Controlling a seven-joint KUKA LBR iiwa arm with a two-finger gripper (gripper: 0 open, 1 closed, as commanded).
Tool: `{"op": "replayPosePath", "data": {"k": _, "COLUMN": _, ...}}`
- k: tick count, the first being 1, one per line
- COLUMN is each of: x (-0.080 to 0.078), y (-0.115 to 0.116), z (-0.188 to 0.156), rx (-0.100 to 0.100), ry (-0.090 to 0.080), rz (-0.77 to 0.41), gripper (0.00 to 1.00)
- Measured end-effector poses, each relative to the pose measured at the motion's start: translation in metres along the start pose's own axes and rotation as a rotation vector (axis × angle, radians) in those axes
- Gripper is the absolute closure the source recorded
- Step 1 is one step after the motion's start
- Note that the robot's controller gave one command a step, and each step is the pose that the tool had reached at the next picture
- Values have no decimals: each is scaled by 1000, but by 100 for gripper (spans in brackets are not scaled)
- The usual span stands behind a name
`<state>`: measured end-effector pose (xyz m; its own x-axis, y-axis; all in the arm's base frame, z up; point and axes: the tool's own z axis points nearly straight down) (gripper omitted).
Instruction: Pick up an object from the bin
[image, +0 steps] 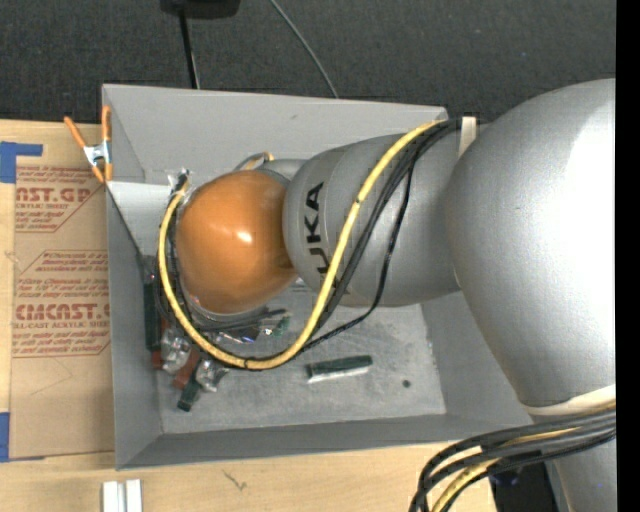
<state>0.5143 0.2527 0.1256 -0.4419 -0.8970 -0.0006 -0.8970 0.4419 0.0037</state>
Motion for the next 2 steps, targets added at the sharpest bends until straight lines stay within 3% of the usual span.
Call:
{"op": "replayPosePath", "data": {"k": 1, "x": -4, "y": -1, "z": -48, "rx": 5, "ry": -4, "rz": 0, "gripper": 100}}
{"op": "replayPosePath", "data": {"k": 2, "x": -1, "y": 1, "z": -36, "rx": 1, "ry": -2, "rz": 1, "gripper": 100}}
